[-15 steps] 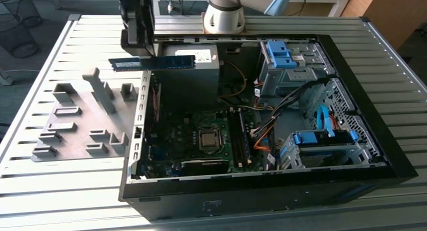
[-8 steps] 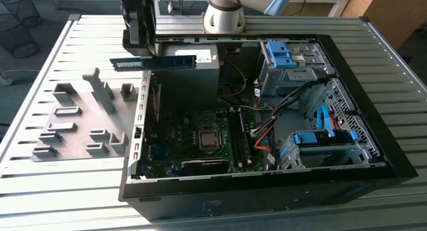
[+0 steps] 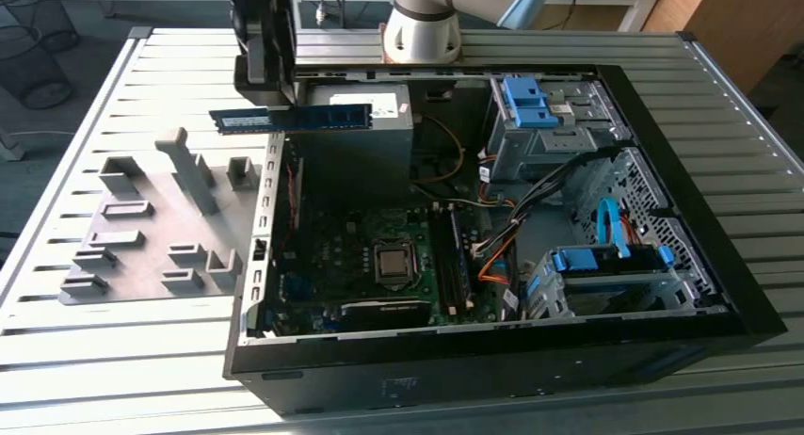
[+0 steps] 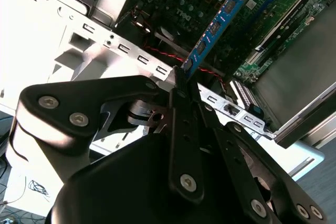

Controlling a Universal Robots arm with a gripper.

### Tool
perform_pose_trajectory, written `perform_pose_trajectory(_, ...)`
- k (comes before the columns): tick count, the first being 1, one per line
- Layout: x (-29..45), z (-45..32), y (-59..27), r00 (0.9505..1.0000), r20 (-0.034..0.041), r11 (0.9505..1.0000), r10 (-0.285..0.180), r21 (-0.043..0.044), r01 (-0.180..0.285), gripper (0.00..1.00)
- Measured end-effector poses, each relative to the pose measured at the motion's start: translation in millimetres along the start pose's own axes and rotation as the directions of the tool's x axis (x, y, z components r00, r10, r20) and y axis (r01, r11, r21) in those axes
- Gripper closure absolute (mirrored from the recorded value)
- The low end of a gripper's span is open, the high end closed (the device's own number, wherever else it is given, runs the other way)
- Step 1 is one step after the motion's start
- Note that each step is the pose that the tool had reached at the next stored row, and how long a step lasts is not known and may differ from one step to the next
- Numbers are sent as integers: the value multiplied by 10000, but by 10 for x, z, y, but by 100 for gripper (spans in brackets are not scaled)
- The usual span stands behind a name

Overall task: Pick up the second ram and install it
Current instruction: 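Pick up the second ram and move it above second insertion slot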

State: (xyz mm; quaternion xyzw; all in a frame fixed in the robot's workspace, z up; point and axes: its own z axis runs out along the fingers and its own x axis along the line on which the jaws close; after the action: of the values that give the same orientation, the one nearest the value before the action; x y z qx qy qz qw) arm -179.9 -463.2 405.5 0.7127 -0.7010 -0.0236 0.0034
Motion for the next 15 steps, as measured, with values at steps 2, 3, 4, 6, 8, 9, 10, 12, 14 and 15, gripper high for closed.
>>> perform_pose_trajectory(2, 0, 0, -5, 10000, 0, 10000, 0, 0, 0, 86)
perform_pose_trajectory(3, 0, 0, -7, 10000, 0, 10000, 1, 0, -1, 86)
perform_pose_trajectory(4, 0, 0, -10, 10000, 0, 10000, 0, 0, 0, 86)
perform_pose_trajectory(6, 0, -1, -17, 10000, 0, 10000, 0, 0, 0, 86)
perform_pose_trajectory(8, 0, -1, -22, 10000, 0, 10000, 0, 0, 0, 86)
perform_pose_trajectory(9, 0, -1, -24, 10000, 0, 10000, 0, 0, 0, 86)
perform_pose_trajectory(10, 0, -1, -26, 10000, 0, 10000, 0, 0, 0, 86)
perform_pose_trajectory(12, 0, -1, -31, 10000, 0, 10000, 0, 1, 0, 86)
perform_pose_trajectory(14, 1, -1, -36, 10000, 0, 10000, 0, 0, 0, 86)
perform_pose_trajectory(15, 1, -1, -38, 10000, 0, 10000, 0, 0, 0, 86)
